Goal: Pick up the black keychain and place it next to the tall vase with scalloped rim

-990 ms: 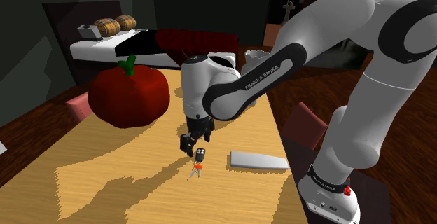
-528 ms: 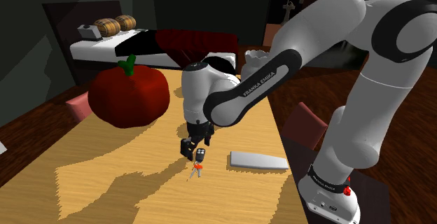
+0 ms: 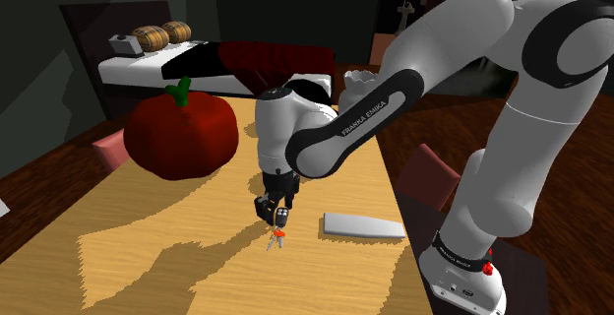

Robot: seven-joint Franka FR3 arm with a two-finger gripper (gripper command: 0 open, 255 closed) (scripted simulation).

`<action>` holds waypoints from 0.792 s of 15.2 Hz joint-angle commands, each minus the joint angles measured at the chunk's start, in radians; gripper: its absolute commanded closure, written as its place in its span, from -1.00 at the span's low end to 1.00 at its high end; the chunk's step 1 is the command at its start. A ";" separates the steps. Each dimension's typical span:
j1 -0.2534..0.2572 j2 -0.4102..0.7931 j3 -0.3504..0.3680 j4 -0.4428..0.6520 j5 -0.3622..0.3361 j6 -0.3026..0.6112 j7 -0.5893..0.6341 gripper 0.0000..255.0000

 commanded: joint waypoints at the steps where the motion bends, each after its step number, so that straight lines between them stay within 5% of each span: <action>1: 0.000 0.000 0.000 0.000 0.000 0.000 0.000 1.00; 12: 0.000 -0.060 -0.003 0.040 0.028 -0.096 -0.021 1.00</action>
